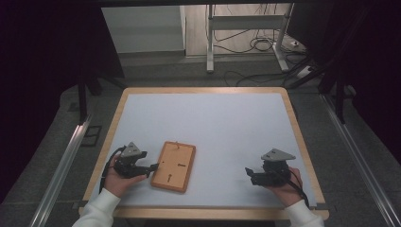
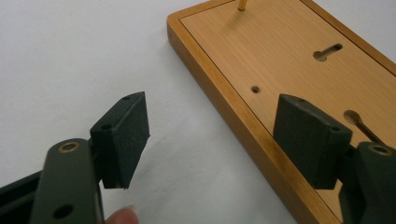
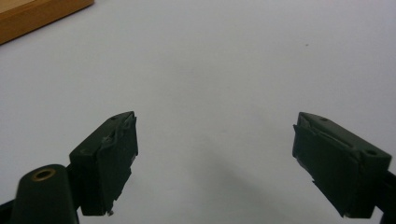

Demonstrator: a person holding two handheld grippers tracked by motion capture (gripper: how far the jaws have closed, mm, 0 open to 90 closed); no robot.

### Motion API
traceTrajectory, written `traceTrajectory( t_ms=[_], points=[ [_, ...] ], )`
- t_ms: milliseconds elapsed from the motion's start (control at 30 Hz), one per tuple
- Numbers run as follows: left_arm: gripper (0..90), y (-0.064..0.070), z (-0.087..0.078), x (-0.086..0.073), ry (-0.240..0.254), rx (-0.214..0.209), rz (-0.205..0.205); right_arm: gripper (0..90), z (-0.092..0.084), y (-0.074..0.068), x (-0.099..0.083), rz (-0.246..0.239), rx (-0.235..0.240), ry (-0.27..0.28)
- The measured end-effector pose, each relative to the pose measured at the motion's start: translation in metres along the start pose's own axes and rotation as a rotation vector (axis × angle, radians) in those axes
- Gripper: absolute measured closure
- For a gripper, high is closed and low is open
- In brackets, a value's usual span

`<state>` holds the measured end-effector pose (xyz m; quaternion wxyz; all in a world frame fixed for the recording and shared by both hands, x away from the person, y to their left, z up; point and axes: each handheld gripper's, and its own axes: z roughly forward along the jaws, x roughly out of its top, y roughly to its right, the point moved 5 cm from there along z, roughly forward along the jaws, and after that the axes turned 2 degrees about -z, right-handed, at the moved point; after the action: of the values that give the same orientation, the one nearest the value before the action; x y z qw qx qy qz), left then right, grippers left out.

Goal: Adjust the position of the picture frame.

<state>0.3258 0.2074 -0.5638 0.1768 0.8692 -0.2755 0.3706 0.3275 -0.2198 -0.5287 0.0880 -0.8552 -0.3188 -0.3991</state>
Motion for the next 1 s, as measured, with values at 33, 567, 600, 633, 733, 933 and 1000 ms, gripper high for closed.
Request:
traceTrajectory(
  t_ms=[33, 567, 600, 633, 733, 933, 1000],
  points=[
    [26.5, -0.001, 0.001, 0.0, 0.0, 0.002, 0.001, 14.7, 0.001, -0.001, 0.0, -0.002, 0.008, -0.002],
    [26.6, 0.002, -0.001, 0.001, 0.018, -0.016, 0.008, 17.4, 0.006, -0.02, 0.0, -0.041, 0.055, -0.006],
    [26.6, 0.002, -0.001, 0.001, 0.019, -0.017, 0.009, 17.4, 0.006, -0.02, 0.0, -0.041, 0.055, -0.006],
    [26.5, 0.003, -0.001, 0.001, 0.019, -0.018, 0.009, 17.4, 0.008, -0.022, 0.0, -0.05, 0.058, -0.006],
    [26.6, 0.002, 0.0, 0.001, 0.019, -0.021, 0.009, 18.1, 0.012, -0.029, 0.003, -0.065, 0.068, -0.003],
    [26.6, 0.004, 0.002, 0.001, 0.012, -0.021, 0.015, 19.1, 0.023, -0.041, 0.01, -0.097, 0.104, -0.008],
    [26.6, 0.004, 0.002, 0.001, 0.012, -0.02, 0.015, 19.5, 0.027, -0.047, 0.014, -0.106, 0.116, -0.011]
  ],
)
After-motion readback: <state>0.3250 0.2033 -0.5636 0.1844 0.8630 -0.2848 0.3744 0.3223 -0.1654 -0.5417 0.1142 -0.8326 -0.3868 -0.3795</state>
